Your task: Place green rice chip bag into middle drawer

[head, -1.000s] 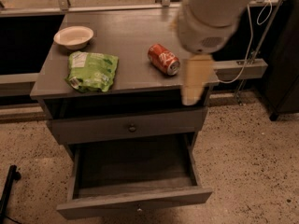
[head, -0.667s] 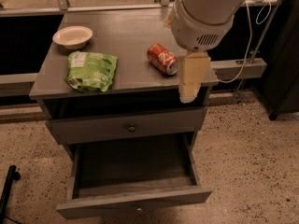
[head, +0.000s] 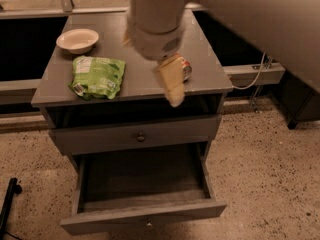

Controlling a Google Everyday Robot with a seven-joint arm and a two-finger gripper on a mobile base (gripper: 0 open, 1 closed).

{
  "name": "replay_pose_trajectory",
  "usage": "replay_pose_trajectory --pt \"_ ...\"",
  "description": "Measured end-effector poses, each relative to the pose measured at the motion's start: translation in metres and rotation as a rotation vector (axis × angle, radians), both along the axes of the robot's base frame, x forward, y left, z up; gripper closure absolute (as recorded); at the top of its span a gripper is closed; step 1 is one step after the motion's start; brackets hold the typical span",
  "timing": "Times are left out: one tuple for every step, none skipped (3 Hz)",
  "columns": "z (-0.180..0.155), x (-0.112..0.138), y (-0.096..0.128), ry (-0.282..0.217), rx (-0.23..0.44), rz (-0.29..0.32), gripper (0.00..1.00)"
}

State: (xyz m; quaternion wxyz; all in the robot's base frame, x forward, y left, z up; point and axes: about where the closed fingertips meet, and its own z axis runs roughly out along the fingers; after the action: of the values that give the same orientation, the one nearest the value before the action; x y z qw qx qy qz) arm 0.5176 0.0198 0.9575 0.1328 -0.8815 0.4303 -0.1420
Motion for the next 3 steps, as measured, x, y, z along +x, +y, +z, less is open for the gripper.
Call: replay_pose_trajectory --pt "-0.0299 0.0115 0.0437 0.019 -0.123 0.258 0.00" --pt "-0.0312 0.0121 0.0465 0.009 -0.149 0.337 0.00" --pt "-0.0312 0.0121 0.0465 0.009 -0.149 0.337 0.00"
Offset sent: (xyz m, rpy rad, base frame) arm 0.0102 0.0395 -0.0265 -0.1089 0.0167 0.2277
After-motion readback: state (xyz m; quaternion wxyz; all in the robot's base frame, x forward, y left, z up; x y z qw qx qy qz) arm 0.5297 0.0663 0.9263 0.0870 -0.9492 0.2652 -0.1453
